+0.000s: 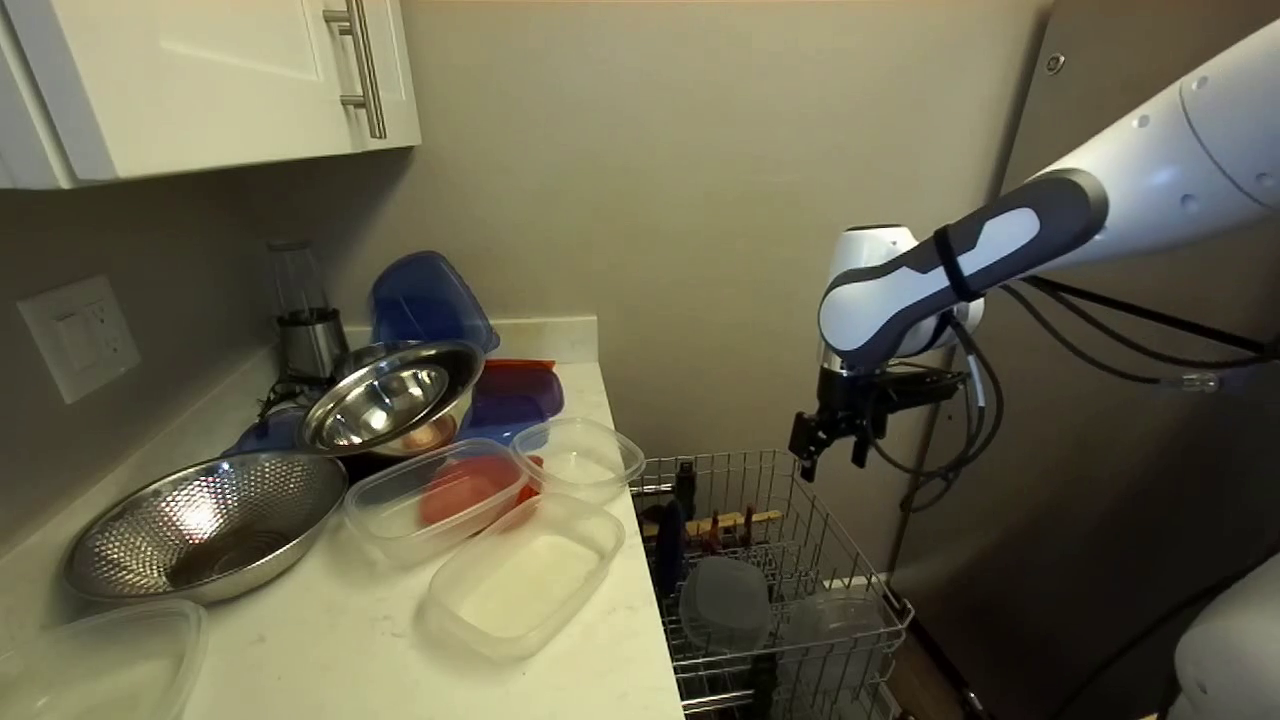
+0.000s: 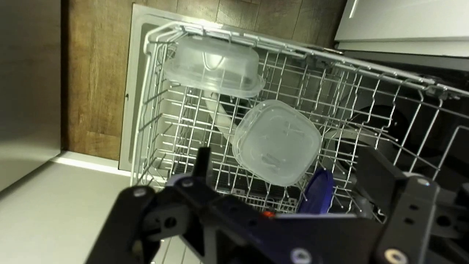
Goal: Put the purple lid in the dishwasher
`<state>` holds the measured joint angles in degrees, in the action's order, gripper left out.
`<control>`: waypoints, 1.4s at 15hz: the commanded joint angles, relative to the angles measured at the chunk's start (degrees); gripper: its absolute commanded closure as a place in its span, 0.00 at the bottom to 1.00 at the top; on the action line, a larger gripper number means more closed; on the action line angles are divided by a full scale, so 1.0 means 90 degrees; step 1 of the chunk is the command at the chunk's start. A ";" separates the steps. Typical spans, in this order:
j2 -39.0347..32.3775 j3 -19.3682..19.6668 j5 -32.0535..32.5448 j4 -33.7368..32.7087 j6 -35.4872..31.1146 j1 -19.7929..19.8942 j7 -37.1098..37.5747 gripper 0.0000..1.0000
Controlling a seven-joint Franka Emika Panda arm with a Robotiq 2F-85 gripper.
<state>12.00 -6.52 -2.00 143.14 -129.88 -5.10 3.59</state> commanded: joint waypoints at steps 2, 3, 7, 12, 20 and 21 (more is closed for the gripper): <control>-0.1186 -0.0283 0.0421 -0.1061 -0.0725 -0.0125 0.0756 0.00; -0.1459 -0.0331 0.0534 -0.1357 -0.0810 -0.0168 0.1007 0.00; -0.2219 -0.0320 0.0972 -0.2389 -0.0869 -0.0426 0.1465 0.00; -0.2968 -0.0345 0.0757 -0.3722 -0.0564 -0.0643 0.0768 0.00; -0.4218 -0.0626 -0.0198 -0.5376 -0.0813 -0.0644 -0.0109 0.00; -0.4315 -0.0639 -0.0376 -0.5495 -0.0910 -0.0659 -0.0023 0.00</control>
<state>-23.71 -11.02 -0.86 97.82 -136.96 -11.59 5.78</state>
